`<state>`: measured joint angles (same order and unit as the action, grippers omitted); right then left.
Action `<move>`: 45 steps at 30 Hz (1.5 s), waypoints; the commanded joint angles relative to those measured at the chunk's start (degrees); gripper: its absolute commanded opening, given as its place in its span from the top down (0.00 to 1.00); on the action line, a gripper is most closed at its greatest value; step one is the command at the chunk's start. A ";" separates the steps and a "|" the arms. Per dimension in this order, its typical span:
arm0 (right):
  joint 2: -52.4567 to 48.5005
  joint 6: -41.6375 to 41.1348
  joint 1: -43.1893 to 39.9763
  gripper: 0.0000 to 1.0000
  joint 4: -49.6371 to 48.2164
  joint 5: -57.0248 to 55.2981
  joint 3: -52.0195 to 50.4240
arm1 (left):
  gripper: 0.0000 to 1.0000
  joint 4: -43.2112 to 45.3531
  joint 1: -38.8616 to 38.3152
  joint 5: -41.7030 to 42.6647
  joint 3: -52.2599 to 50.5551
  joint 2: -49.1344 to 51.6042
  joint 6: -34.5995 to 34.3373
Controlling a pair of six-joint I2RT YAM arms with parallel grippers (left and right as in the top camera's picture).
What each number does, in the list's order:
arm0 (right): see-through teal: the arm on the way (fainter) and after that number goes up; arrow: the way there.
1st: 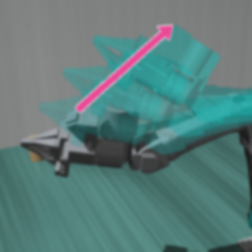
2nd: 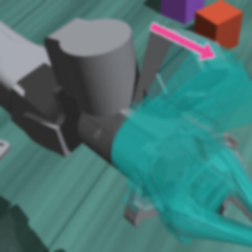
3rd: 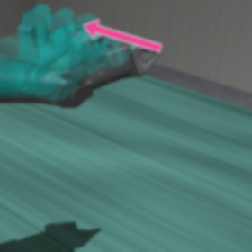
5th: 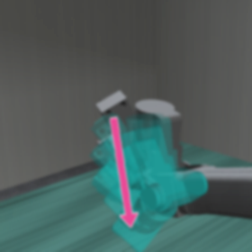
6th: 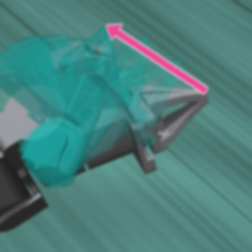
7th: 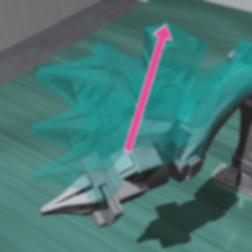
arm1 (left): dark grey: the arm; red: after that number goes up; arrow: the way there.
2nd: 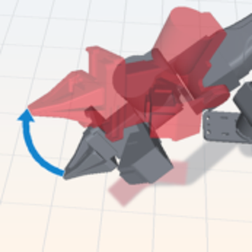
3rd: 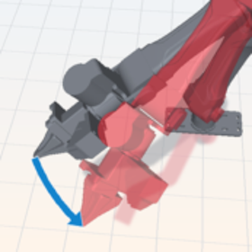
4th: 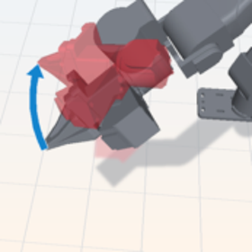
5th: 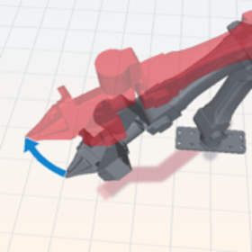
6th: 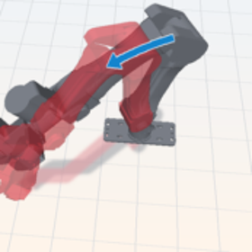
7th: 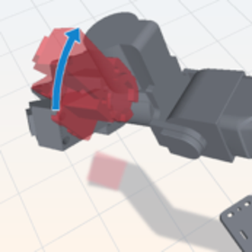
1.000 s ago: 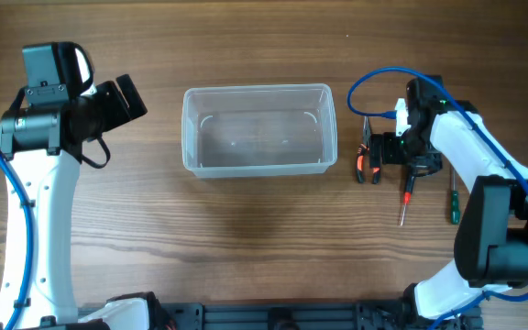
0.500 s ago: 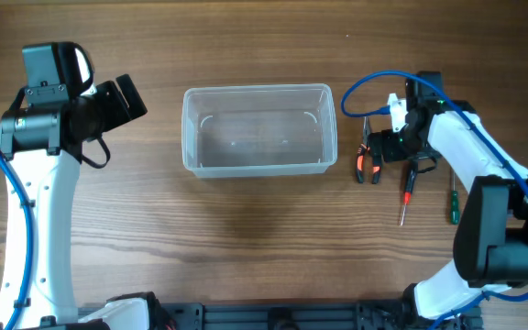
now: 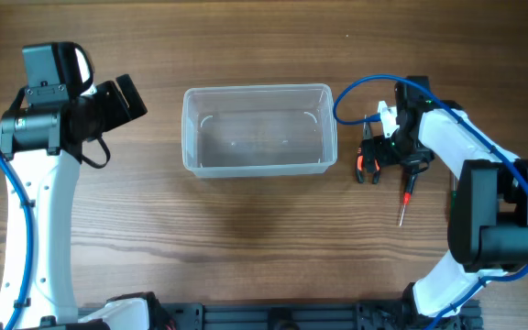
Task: Pack container
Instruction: 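Lower the right gripper and grasp the orange-black pliers, then carry the pliers with the right gripper and drop them into the container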
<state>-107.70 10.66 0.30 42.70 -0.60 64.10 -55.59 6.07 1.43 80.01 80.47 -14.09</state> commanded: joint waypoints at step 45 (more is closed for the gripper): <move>18.08 33.51 21.33 0.96 14.08 3.02 26.75 | 0.00 -0.07 0.22 0.68 0.35 -0.22 -0.52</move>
<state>-89.19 26.57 16.95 59.24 0.67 89.56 -55.55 6.07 1.43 80.01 80.47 -14.09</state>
